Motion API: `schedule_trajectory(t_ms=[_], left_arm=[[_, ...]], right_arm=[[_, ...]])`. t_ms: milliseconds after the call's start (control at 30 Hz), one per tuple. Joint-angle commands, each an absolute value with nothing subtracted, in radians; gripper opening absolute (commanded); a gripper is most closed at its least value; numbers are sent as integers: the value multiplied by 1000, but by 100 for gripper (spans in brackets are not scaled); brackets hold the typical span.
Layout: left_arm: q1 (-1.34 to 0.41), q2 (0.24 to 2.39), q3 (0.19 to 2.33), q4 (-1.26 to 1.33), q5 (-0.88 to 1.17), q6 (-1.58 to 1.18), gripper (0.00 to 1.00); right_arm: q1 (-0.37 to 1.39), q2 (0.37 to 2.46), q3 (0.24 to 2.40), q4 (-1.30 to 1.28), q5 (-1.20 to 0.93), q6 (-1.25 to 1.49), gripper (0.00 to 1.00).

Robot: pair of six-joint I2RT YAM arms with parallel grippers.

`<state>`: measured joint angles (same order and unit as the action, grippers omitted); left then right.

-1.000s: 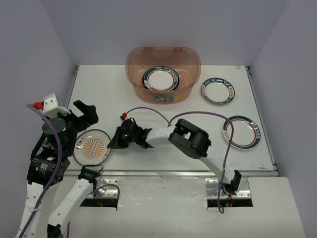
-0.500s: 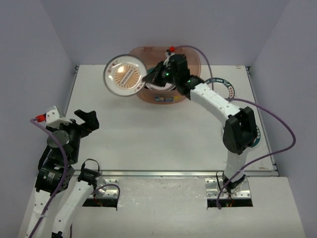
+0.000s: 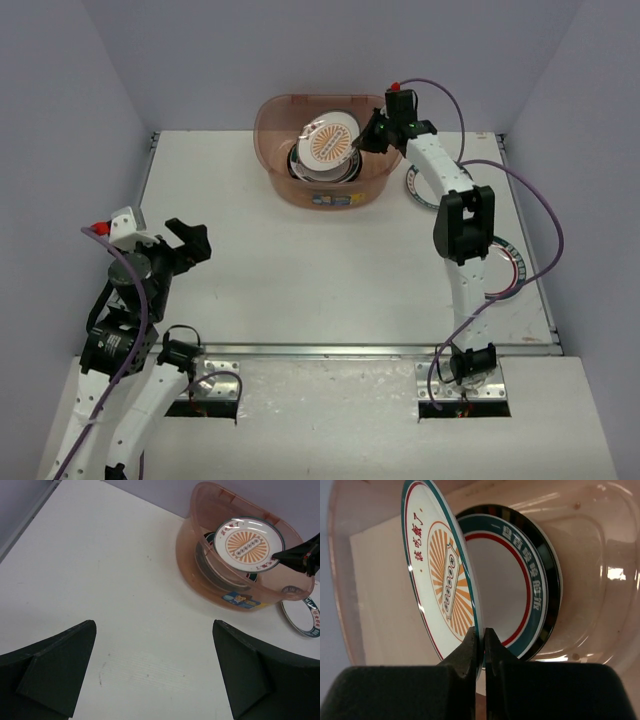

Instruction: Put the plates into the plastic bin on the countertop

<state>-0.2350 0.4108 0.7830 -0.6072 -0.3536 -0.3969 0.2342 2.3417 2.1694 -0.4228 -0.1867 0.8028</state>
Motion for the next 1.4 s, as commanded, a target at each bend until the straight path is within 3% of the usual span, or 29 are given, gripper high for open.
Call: schedule_trajectory(t_ms=[0, 33, 267, 533, 800, 933, 1067, 1200, 1367], left_arm=[[-236, 406, 776, -551, -331, -384, 100], [-236, 407, 776, -550, -329, -384, 100], [-237, 412, 775, -548, -319, -380, 100], [-236, 409, 773, -545, -316, -379, 100], [-236, 411, 773, -546, -317, -380, 100], [-236, 391, 770, -541, -317, -380, 100], [-235, 410, 769, -537, -294, -374, 100], [-236, 428, 770, -534, -279, -370, 100], [-236, 413, 764, -523, -262, -363, 100]], right_arm=[[240, 2301, 2174, -360, -197, 738, 4], [239, 2302, 2171, -359, -193, 734, 10], [232, 2300, 2184, -363, -190, 711, 97], [230, 2141, 2162, -450, 25, 502, 99], [232, 1993, 2092, -544, 104, 280, 99], [230, 1790, 1840, -500, 410, 87, 99], [227, 1669, 1555, -384, 475, -83, 99], [185, 1528, 1154, -65, 364, -345, 99], [143, 1495, 1019, 26, 217, -404, 99]])
